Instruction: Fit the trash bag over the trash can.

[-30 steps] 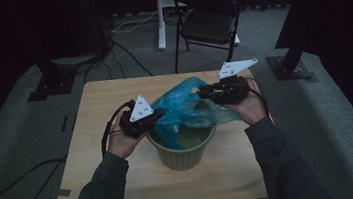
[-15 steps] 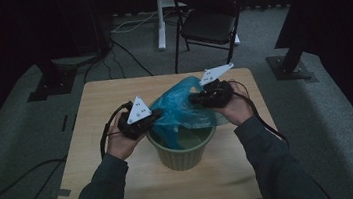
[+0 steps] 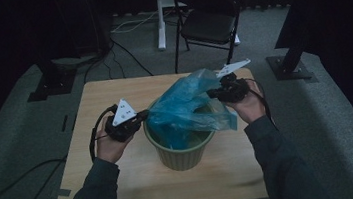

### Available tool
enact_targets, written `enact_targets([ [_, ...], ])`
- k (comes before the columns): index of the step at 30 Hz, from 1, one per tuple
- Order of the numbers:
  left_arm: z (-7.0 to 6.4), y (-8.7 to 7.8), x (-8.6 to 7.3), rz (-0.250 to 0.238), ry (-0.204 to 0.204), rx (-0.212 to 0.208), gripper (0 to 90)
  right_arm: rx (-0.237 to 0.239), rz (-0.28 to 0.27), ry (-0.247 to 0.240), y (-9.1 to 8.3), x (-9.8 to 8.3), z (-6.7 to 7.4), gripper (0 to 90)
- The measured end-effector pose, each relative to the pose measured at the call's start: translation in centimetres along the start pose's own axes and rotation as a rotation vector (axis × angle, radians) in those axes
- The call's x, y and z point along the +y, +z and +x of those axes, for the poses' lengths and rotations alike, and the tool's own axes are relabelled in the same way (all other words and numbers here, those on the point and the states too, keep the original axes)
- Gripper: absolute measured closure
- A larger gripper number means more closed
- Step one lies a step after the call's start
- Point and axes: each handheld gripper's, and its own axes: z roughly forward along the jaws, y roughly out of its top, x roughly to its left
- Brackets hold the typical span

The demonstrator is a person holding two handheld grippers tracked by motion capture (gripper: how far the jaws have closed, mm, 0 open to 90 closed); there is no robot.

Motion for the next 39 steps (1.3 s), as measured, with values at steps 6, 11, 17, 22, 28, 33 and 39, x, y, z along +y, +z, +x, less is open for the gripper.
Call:
enact_targets([
  [6, 1.1, -0.3, -1.3, 0.009, -0.044, 0.031, 89.3, -0.048, 0.029, 0.039, -0.2, -0.7, -0.9, 90.0],
  [11, 1.6, -0.6, -1.8, 0.020, -0.063, 0.044, 87.1, -0.050, 0.019, 0.048, -0.6, -1.1, -1.2, 90.0],
  [17, 1.3, -1.4, -0.8, -0.033, -0.063, 0.048, 69.0, 0.025, -0.050, -0.007, -1.4, -0.5, -0.2, 89.9],
  [22, 1.1, -1.9, 0.1, -0.060, -0.053, 0.038, 61.9, 0.044, -0.059, -0.048, -1.6, 0.2, 0.8, 89.9],
  [28, 0.7, -2.3, 1.0, -0.090, -0.041, 0.008, 56.2, 0.040, -0.054, -0.065, -1.4, 0.5, 1.2, 89.9],
  [33, 0.7, -2.3, 1.3, -0.100, -0.036, -0.021, 54.2, 0.036, -0.050, -0.064, -1.4, 0.4, 1.1, 90.0],
  [39, 0.1, -1.0, 1.2, -0.052, -0.007, -0.038, 76.0, 0.018, -0.035, -0.064, -1.4, 0.2, 1.0, 89.9],
])
